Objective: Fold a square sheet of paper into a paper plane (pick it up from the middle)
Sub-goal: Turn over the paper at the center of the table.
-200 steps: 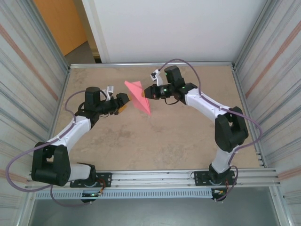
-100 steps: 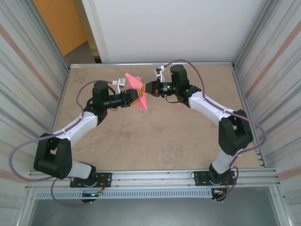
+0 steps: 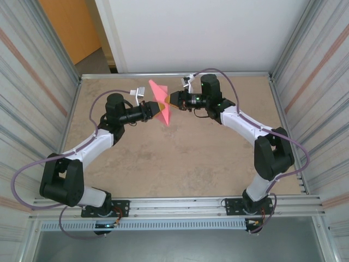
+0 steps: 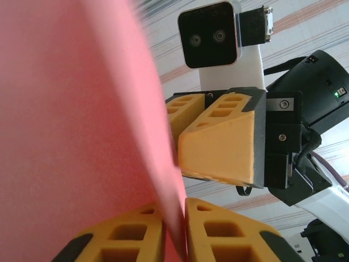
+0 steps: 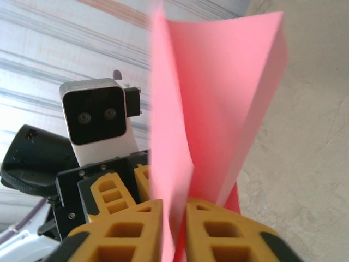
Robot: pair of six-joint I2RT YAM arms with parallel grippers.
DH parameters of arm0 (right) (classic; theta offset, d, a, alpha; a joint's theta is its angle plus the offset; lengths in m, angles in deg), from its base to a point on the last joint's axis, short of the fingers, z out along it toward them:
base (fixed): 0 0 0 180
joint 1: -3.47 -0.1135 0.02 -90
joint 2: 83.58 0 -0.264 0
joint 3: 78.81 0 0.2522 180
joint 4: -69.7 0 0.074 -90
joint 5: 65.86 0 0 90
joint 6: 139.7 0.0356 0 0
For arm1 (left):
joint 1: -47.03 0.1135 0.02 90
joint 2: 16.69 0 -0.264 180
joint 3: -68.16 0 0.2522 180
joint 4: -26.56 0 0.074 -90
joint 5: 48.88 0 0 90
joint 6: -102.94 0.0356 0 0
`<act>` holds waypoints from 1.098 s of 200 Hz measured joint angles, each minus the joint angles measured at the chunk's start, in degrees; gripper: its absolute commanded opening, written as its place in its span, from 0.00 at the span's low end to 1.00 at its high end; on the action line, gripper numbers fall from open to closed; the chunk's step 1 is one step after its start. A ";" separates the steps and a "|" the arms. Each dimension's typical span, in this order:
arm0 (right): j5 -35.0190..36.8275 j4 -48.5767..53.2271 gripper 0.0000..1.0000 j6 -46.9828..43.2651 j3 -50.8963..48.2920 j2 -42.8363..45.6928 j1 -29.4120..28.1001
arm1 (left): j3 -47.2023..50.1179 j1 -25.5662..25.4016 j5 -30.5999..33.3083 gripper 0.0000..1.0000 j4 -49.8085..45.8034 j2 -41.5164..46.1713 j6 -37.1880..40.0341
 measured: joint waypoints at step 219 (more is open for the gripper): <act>31.93 27.50 0.55 -16.55 -12.39 20.72 12.15 | -33.90 -16.52 70.05 0.05 -74.86 -21.20 40.50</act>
